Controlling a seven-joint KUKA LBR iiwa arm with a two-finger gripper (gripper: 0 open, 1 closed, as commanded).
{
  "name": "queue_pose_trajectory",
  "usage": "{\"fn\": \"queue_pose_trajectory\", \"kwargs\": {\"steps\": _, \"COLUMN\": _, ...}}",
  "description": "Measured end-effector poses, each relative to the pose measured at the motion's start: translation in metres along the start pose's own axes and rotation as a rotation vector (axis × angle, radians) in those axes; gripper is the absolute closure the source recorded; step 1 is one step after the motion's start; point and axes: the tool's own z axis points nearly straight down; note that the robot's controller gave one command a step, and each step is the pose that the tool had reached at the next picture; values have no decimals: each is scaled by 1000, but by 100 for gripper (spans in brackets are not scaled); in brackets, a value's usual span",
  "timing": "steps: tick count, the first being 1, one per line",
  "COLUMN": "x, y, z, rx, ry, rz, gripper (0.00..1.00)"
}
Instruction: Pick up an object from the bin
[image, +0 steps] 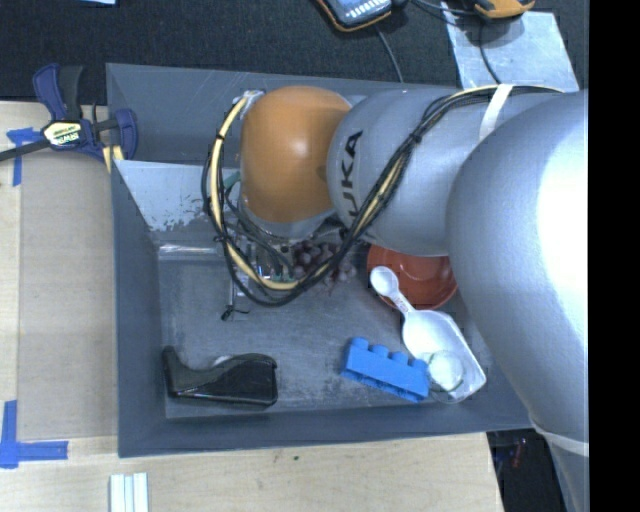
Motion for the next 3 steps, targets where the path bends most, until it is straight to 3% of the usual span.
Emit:
{"fn": "queue_pose_trajectory", "kwargs": {"steps": 1, "x": -2, "y": 0, "z": -5, "rx": -3, "ry": -8, "rz": 4, "gripper": 0}}
{"fn": "queue_pose_trajectory", "kwargs": {"steps": 2, "x": 95, "y": -22, "z": 17, "rx": -1, "ry": -2, "rz": -390, "gripper": 0}}
{"fn": "queue_pose_trajectory", "kwargs": {"steps": 3, "x": 61, "y": 49, "z": 14, "rx": -3, "ry": -9, "rz": -104, "gripper": 0}}
